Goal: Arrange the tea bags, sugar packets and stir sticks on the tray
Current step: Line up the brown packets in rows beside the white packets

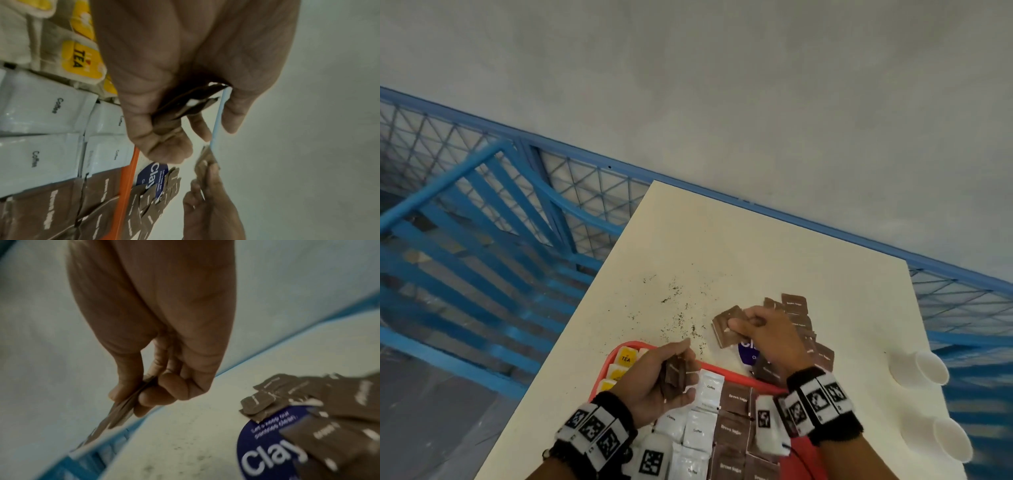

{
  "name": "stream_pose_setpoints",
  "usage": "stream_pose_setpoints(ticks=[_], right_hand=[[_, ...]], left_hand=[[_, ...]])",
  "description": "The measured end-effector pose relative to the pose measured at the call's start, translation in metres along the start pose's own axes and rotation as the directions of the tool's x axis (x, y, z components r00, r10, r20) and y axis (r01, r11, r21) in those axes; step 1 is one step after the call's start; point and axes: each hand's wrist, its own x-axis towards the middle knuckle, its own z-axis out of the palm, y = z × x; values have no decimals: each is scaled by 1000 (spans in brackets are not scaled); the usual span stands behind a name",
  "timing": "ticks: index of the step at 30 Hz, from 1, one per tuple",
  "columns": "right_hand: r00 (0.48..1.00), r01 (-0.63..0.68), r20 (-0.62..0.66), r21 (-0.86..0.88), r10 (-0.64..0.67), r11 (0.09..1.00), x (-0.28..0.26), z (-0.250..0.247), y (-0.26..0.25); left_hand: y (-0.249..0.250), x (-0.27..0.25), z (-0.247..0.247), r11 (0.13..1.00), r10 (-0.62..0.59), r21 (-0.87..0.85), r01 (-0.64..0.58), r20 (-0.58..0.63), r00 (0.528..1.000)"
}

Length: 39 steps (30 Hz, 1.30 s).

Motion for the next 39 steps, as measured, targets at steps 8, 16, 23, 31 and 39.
stream_pose_setpoints(ticks=[8, 16, 23, 31, 39], right_hand=[[995, -71, -34, 366, 89, 928, -137, 0, 18], [982, -42, -145, 469, 123, 882, -204, 10, 54], [981, 5, -159, 604, 114, 797, -225, 11, 65], [986, 57, -162, 527, 34, 848, -244, 1, 67], [987, -71, -103, 413, 124, 908, -256, 24, 83]], left_hand=[[-39, -16, 43, 910, 59, 394, -130, 188, 980], [-73, -43, 33, 891, 59, 428, -151, 222, 973], [-84, -72, 32, 997, 4, 74, -18, 192, 981], [-87, -85, 25, 999, -20, 53, 8, 226, 974], [-111, -99, 18, 794, -110, 608, -4, 150, 982]])
